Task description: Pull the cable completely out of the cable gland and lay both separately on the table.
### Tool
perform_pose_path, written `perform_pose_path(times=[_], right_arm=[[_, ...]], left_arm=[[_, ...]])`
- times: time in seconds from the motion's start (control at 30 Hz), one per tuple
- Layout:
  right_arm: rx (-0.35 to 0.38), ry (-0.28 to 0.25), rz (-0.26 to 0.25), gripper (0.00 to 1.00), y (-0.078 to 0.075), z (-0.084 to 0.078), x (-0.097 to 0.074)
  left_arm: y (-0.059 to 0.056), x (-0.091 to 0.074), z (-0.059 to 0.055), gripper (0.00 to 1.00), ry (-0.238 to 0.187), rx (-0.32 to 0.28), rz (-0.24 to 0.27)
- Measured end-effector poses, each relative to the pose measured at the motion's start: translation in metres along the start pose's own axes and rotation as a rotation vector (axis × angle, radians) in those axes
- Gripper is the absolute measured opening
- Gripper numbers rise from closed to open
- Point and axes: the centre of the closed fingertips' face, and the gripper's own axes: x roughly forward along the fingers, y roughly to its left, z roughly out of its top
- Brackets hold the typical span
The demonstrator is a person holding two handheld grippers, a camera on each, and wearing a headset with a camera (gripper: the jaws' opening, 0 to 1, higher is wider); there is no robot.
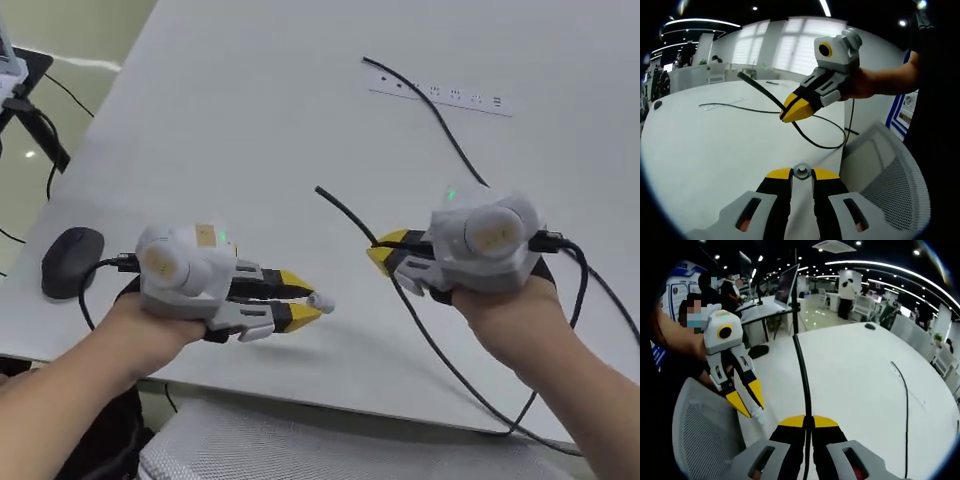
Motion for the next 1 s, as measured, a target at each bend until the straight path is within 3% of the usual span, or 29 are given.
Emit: perform_pose_path(times=[0.2, 0.33, 0.53, 0.7, 0.83, 1.0], right_arm=[[-0.058, 0.022, 0.029, 0.0, 0.011, 0.016, 0.038], [-0.066, 0.044, 0.058, 0.0, 0.017, 0.015, 0.064], [-0.184, 0.132, 0.09, 0.0, 0.025, -0.003, 0.099], [-0.247, 0.187, 0.13, 0.0, 0.04, -0.018, 0.121], [-0.269, 0.217, 0.155, 0.0, 0.052, -0.029, 0.133], [-0.272, 0.236, 0.17, 0.0, 0.058, -0.036, 0.138]], left_arm=[[0.013, -0.008, -0.025, 0.15, 0.028, -0.021, 0.01], [0.021, -0.012, -0.04, 0.15, 0.034, -0.048, 0.024], [0.035, -0.018, -0.06, 0.15, 0.054, -0.079, 0.045], [0.048, -0.022, -0.067, 0.15, 0.07, -0.076, 0.073], [0.059, -0.023, -0.076, 0.15, 0.096, -0.081, 0.092], [0.065, -0.021, -0.082, 0.15, 0.102, -0.104, 0.103]])
